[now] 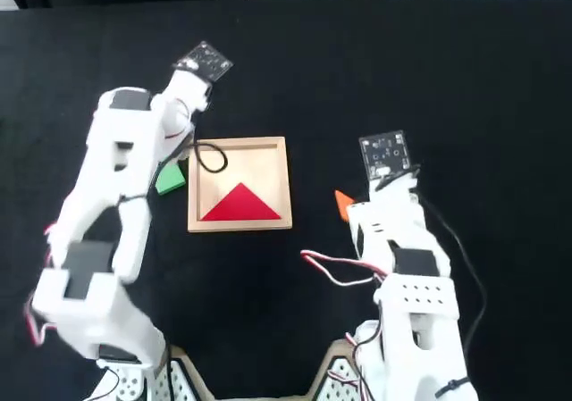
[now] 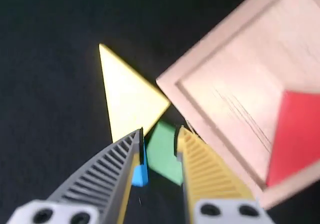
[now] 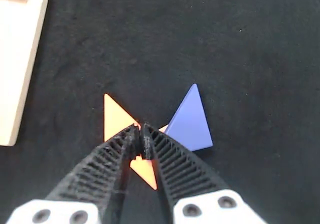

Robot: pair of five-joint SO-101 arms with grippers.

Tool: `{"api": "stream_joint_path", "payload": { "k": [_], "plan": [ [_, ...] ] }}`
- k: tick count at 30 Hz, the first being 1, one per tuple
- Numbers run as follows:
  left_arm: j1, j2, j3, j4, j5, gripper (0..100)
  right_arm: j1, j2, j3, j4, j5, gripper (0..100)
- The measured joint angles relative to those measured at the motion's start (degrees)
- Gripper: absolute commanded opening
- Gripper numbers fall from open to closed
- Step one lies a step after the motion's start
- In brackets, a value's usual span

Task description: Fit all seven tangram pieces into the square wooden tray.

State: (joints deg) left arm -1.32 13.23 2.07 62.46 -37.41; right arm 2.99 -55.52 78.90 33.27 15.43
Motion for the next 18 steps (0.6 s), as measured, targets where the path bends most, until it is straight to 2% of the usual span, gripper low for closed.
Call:
{"api": "stream_joint_path", "payload": {
  "k": [3, 11, 15, 18],
  "plan": [
    [0.0, 7.03, -6.77, 1.49, -2.73, 17, 0.0, 0.0, 1.14, -3.08, 0.0, 1.1],
    [-3.78, 17.76, -24.44, 14.42, -12.84, 18, 0.0, 0.0, 1.14, -3.87, 0.0, 1.1],
    [-5.1, 24.09, -31.3, 17.58, -14.15, 19, 0.0, 0.0, 1.14, -3.87, 0.0, 1.1],
    [-4.92, 28.84, -35.52, 18.29, -12.84, 23, 0.0, 0.0, 1.41, -3.87, 0.0, 1.1]
  ]
}}
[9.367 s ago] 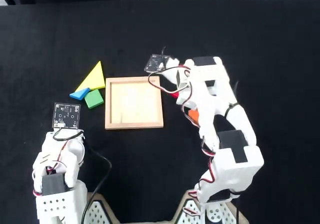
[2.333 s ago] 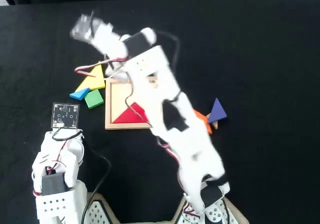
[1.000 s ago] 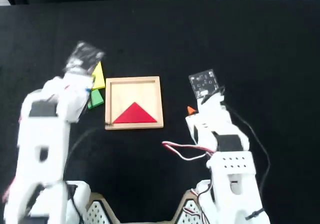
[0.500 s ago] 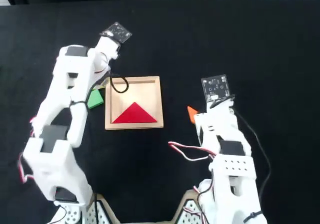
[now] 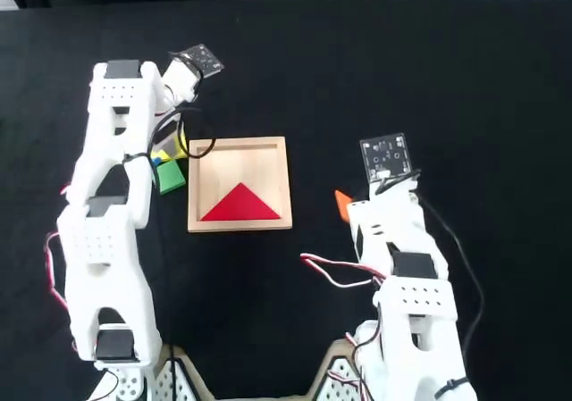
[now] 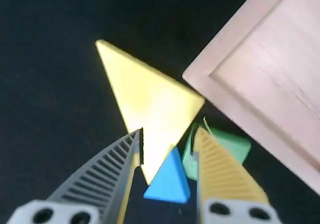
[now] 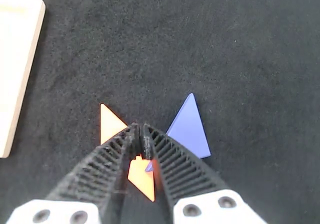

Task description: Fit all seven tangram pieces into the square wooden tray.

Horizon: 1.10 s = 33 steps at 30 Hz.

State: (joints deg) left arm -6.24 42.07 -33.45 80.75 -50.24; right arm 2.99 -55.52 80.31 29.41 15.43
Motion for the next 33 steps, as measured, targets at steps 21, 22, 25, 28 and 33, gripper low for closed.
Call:
{"api": "stream_joint_path", "payload": {
  "k": [21, 22, 25, 28, 33],
  "plan": [
    [-0.97, 10.55, -10.29, -2.11, 5.27, 25, 0.0, 0.0, 0.09, 0.0, 0.0, 1.1],
    [-0.97, 10.99, -10.64, -2.37, 5.27, 25, 0.0, 0.0, 0.09, 0.0, 0.0, 1.1],
    [-0.97, 11.52, -12.04, -2.37, 5.27, 25, 0.0, 0.0, 0.09, 0.0, 0.0, 1.1],
    [-0.97, 11.87, -14.24, -1.58, 7.03, 25, 0.0, 0.0, 0.09, 0.0, 0.0, 1.1],
    [-0.97, 13.19, -20.57, 3.16, 8.79, 30, 0.0, 0.0, 0.09, 0.0, 0.0, 1.1]
  ]
}}
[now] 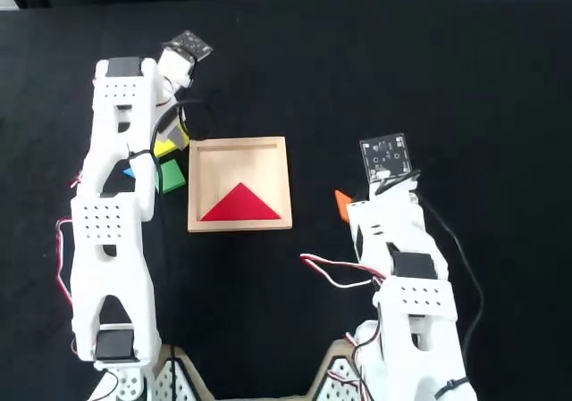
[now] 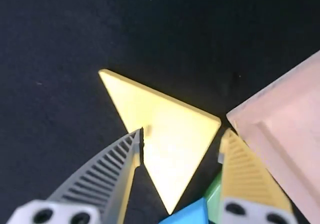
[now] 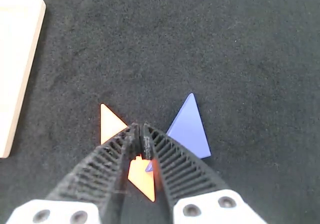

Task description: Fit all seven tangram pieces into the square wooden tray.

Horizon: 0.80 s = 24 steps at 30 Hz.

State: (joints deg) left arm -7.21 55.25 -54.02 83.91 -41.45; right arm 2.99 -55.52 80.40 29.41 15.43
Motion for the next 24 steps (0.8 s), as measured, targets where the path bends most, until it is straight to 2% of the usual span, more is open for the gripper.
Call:
{"api": "stream_joint_path", "payload": {
  "k": [11, 17, 24],
  "plan": [
    [-0.79, 4.31, -3.34, -1.93, 13.1, 31, 0.0, 0.0, 0.0, 0.0, 0.0, 1.1],
    [-1.14, 5.36, -3.34, -2.11, 14.51, 31, 0.0, 0.0, 0.0, 0.0, 0.0, 1.1],
    [-1.14, 5.63, -6.33, 2.29, 14.59, 31, 0.0, 0.0, 0.0, 0.0, 0.0, 1.1]
  ]
}}
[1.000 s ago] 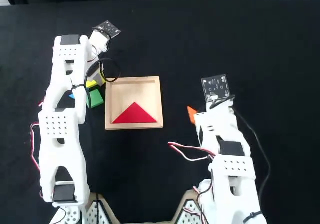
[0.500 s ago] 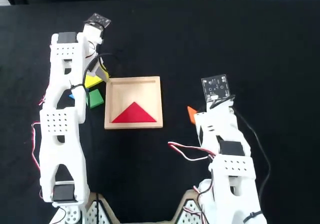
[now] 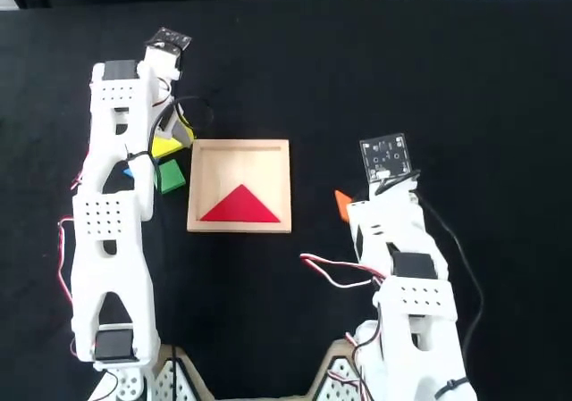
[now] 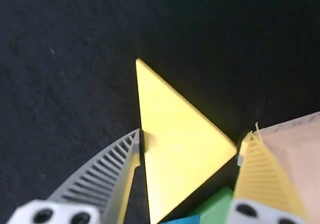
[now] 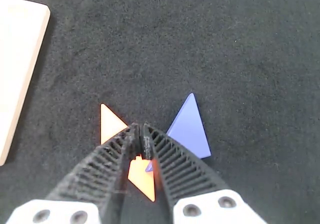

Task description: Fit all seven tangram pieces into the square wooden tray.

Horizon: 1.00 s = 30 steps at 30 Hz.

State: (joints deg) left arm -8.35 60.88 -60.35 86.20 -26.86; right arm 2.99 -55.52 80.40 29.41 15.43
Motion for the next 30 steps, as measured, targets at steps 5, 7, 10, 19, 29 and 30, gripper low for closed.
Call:
{"api": "stream_joint_path", "payload": {
  "k": [5, 7, 10, 19, 29, 30],
  "plan": [
    [0.26, 0.0, -8.44, 7.03, 0.0, 31, 0.0, 0.0, 0.0, 0.0, 0.0, 1.1],
    [0.26, 0.0, -11.43, 9.05, 0.0, 31, 0.0, 0.0, 0.0, 0.0, 0.0, 1.1],
    [0.26, 0.0, -12.75, 11.16, 0.0, 31, 0.0, 0.0, 0.0, 0.0, 0.0, 1.1],
    [0.62, 5.45, -9.67, 9.85, 0.0, 31, 0.0, 0.0, 0.0, 0.0, 0.0, 1.1],
    [0.7, 6.51, -9.85, 7.21, -0.18, 31, 0.0, 0.0, 0.0, 0.0, 0.0, 1.1],
    [0.7, 6.51, -9.85, 6.86, -0.18, 31, 0.0, 0.0, 0.0, 0.0, 0.0, 1.1]
  ]
}}
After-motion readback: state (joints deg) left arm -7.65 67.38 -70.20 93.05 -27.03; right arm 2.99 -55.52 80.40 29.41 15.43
